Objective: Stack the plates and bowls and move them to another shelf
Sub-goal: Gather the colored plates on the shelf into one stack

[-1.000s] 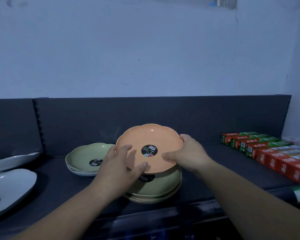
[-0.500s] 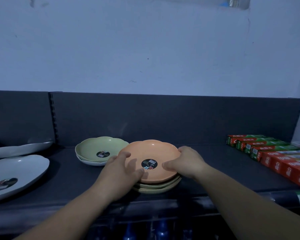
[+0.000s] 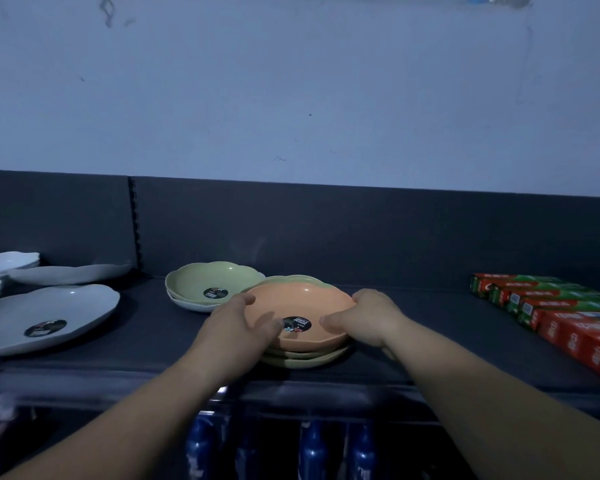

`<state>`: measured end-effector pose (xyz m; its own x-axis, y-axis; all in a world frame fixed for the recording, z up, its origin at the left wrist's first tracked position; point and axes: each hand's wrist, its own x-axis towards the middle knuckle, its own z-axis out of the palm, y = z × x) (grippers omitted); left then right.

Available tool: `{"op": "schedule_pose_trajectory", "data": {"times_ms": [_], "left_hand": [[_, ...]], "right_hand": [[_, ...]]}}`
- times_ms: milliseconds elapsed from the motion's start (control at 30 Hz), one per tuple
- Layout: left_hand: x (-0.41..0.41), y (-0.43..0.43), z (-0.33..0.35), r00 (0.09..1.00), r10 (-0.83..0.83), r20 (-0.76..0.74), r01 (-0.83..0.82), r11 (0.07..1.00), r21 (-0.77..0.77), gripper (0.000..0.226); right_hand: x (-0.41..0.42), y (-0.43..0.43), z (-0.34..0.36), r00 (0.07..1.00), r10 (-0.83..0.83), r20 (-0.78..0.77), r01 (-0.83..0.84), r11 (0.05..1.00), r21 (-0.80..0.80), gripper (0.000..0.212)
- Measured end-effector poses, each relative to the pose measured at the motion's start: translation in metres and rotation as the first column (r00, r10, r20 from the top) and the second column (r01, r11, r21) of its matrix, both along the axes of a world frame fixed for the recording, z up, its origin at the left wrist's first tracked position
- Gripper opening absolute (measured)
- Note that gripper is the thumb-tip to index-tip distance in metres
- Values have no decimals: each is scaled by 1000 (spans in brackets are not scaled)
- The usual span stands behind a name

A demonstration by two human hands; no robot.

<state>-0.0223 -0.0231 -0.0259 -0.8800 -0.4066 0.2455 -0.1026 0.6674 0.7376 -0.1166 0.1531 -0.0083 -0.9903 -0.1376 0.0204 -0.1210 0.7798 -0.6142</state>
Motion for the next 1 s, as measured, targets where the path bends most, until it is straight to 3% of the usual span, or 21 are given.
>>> {"op": "schedule_pose_trajectory", "data": {"times_ms": [267,600,800,1000], "left_hand": [[2,6,2,999,45,-25,-44,999,11,63],[-9,-11,-2,996,14,-86,-23,995,-99,65],[-21,-59,9,991,47,-124,-59,994,-93,60],[-45,-143,24,993,117,-18,-118,974,-195,52]], "right_hand": [[4,7,7,994,71,-84,-69,997,27,85],[4,-26,15,957,133,-257,-132,991,24,68],[1,-64,31,947,184,-262,-179,983,44,61],[-3,-115,47,947,231,-222,-218,972,82,59]]}}
